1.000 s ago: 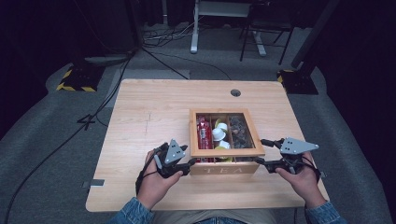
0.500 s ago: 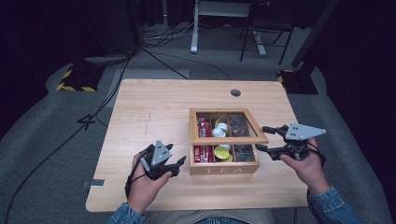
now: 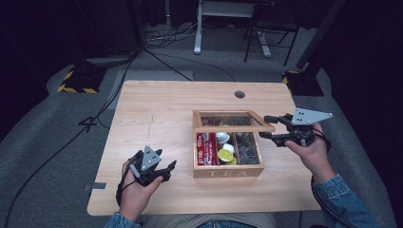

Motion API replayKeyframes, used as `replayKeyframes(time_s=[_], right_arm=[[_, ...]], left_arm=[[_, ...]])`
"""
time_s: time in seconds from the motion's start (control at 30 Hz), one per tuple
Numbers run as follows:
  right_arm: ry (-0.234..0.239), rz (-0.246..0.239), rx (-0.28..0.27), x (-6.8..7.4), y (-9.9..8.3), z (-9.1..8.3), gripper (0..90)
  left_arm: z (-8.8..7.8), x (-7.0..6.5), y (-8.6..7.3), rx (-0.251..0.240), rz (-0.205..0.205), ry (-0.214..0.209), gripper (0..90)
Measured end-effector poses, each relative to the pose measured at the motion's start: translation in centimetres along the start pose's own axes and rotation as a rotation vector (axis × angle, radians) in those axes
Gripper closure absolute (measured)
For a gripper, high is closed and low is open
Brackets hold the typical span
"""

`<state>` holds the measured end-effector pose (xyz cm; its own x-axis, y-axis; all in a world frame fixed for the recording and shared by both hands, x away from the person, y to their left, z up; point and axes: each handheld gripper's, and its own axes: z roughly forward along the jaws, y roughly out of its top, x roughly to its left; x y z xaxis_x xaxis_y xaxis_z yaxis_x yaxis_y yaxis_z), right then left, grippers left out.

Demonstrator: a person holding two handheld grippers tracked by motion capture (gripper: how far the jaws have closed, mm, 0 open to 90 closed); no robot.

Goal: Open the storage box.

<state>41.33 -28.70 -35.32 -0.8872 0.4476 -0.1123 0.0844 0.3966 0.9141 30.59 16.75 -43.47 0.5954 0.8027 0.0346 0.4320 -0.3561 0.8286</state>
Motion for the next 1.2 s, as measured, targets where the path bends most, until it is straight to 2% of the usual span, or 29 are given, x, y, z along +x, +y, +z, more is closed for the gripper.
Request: replayKeyframes(time_s=[0.27,0.53,0.83,1.1,1.2], right_arm=[[-0.001,0.019,-0.046,-0.9,0.7,0.2,45.0],[-0.032,0.029,-0.087,-2.3,2.0,0.5,47.9],[-0.072,0.018,-0.094,-3.3,3.3,0.8,50.2],[-0.109,0.055,-0.128,-4.6,4.2,1.4,50.1],[-0.129,0.080,-0.140,-5.4,4.6,1.8,50.3]], left_arm=[[0.2,0.2,-0.2,0.007,-0.006,-0.003,36.0],[0.4,0.3,-0.1,0.006,-0.002,-0.008,36.0],[0.7,0.4,0.1,0.006,0.003,-0.016,36.0],[1.0,0.4,0.2,0.008,0.007,-0.026,36.0],[1.1,0.5,0.4,-0.004,-0.020,-0.057,36.0]])
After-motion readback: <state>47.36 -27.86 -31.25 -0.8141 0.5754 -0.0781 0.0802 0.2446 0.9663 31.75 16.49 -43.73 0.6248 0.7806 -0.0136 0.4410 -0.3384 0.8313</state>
